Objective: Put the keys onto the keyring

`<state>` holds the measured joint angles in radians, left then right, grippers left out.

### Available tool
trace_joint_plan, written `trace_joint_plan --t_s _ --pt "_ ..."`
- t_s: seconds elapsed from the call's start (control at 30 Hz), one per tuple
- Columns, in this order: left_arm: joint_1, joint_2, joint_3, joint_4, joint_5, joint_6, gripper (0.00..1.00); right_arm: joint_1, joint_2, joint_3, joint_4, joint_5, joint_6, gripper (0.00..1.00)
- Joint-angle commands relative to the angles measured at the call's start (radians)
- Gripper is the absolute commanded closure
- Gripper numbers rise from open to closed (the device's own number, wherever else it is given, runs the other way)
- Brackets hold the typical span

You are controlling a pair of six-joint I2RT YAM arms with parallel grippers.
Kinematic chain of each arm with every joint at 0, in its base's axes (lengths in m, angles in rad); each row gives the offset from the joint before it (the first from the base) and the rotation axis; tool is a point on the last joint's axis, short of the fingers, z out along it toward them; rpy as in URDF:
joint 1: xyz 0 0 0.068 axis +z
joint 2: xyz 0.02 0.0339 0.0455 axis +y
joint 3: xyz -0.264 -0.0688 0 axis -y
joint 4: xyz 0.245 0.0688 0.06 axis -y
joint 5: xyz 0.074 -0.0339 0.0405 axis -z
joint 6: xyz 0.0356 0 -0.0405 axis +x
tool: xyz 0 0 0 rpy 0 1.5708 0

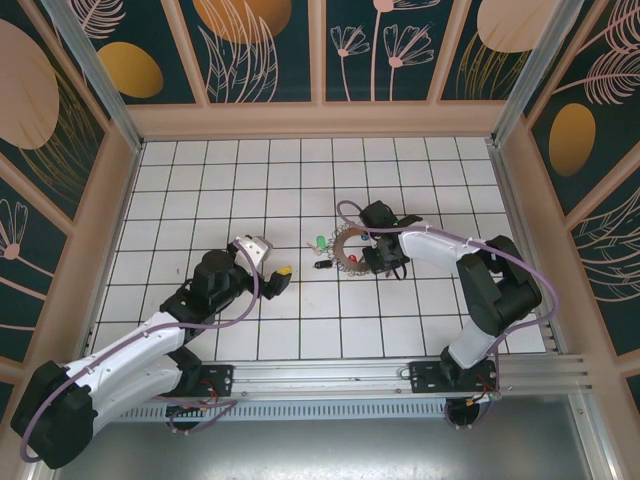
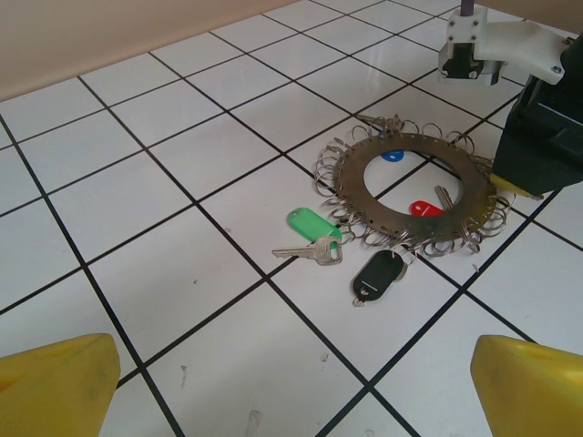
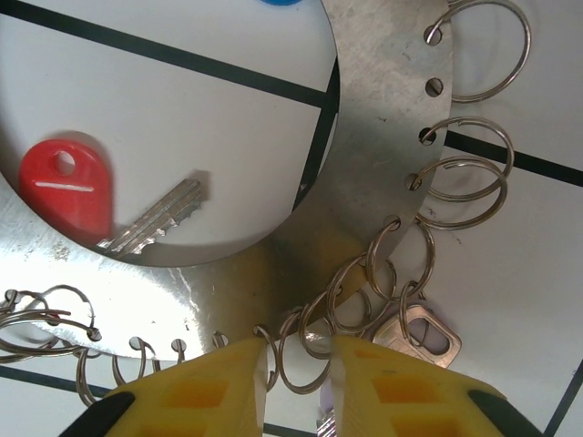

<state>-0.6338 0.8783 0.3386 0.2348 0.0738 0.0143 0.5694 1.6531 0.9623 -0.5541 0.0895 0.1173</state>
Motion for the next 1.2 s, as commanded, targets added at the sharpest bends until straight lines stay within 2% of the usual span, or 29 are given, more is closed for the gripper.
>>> trace_joint_plan --t_s 0.0,0.6,0.63,0.73,0.87,1.0,1.17 --pt "-0.001 0.002 0.022 0.021 0.015 0.002 0.02 0.004 0.000 -0.008 0.002 0.026 0.015 0.77" --pt "0.000 -0.002 0.020 0.021 0.009 -0.001 0.02 -0.016 -0.033 -0.016 0.044 -0.057 0.028 0.91" --pt "0.000 -0.001 0.020 0.023 0.009 -0.001 0.01 -0.045 -0.035 -0.016 0.045 -0.059 0.028 0.92" --pt "0.000 0.003 0.021 0.025 0.011 0.003 0.02 -0.052 -0.043 -0.022 0.053 -0.070 0.027 0.93" --pt "0.001 0.006 0.022 0.028 0.025 0.006 0.02 -0.063 -0.060 -0.030 0.072 -0.144 0.029 0.98" --pt "0.000 -0.016 0.011 0.035 0.058 0.019 0.01 -0.117 -0.083 -0.046 0.101 -0.269 0.047 1.00" --pt "0.000 -0.026 0.002 0.045 0.064 0.024 0.01 -0.156 -0.069 -0.068 0.102 -0.296 0.051 1.00"
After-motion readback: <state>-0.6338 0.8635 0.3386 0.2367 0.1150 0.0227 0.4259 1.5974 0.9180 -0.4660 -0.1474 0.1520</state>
